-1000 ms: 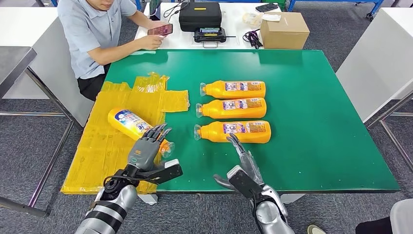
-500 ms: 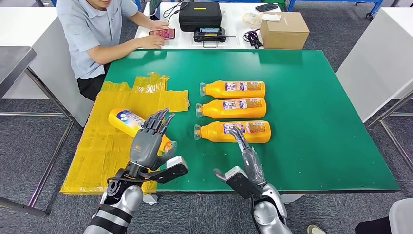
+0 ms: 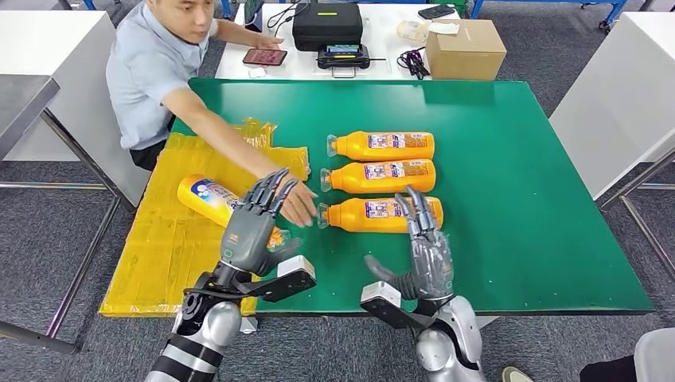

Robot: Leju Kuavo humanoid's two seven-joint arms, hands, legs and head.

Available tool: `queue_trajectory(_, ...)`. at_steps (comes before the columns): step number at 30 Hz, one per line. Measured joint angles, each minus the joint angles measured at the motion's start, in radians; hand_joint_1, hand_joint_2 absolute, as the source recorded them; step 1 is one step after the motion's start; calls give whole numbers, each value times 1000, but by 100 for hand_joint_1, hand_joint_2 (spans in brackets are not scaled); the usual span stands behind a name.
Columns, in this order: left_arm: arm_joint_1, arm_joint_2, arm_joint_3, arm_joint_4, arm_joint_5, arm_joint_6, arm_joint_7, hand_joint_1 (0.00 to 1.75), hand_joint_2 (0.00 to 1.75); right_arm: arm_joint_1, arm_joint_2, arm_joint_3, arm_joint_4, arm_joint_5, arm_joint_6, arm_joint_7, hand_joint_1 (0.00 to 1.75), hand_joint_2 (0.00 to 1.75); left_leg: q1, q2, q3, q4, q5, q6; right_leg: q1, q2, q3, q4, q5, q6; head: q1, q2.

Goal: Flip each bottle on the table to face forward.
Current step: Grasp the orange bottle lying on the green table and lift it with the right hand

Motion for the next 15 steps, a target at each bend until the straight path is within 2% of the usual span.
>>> queue_trajectory(5, 2, -22, -50, -40, 61, -40, -9, 0, 175, -4, -35, -3, -21, 301, -165, 116, 0, 175, 0, 0, 0, 0, 0, 0, 0, 0, 0, 0, 0, 0, 0, 0)
queue_trajectory(7, 3, -26, -66, -49, 73, -47, -11, 0, 175, -9, -55, -4, -15, 384, -208, 164, 0, 175, 0, 0, 0, 0, 0, 0, 0, 0, 0, 0, 0, 0, 0, 0)
queue_trajectory(15, 11, -31, -120, -57, 267, -86, -66, 0, 175, -30, -112, -6, 25, 433, -258, 204, 0, 175, 0, 0, 0, 0, 0, 0, 0, 0, 0, 0, 0, 0, 0, 0)
